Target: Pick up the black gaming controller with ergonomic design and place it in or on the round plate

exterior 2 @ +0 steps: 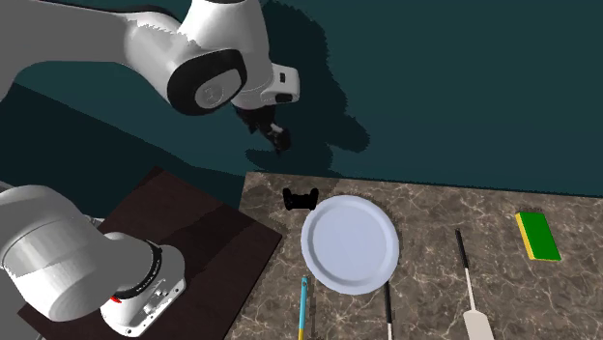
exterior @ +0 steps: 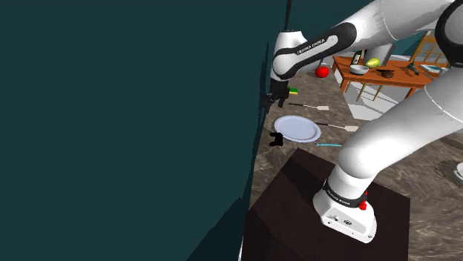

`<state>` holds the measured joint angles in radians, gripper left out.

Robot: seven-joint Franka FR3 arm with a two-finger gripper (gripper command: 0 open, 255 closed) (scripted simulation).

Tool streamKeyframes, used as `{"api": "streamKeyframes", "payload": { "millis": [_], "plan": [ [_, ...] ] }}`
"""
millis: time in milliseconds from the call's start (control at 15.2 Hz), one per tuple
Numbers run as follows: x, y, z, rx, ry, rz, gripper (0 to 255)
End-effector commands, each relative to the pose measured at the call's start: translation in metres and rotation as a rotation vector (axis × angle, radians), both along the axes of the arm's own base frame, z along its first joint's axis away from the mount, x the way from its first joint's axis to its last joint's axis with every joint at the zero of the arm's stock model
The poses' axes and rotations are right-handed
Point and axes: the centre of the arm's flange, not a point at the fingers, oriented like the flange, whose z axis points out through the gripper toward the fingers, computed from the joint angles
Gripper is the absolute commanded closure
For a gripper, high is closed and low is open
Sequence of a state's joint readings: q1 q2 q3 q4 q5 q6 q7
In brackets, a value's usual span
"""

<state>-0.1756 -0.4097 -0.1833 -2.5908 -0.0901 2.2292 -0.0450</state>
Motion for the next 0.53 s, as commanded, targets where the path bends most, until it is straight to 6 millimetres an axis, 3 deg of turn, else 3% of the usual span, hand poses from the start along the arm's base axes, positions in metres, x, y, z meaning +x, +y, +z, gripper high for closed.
{"api": "streamKeyframes", "payload": {
  "millis": [0, 462],
  "plan": [
    [0.004, -0.013, -0.024, 0.002, 0.002, -0.038, 0],
    [0.01, -0.066, -0.1, 0.011, 0.015, -0.167, 0]
  ]
}}
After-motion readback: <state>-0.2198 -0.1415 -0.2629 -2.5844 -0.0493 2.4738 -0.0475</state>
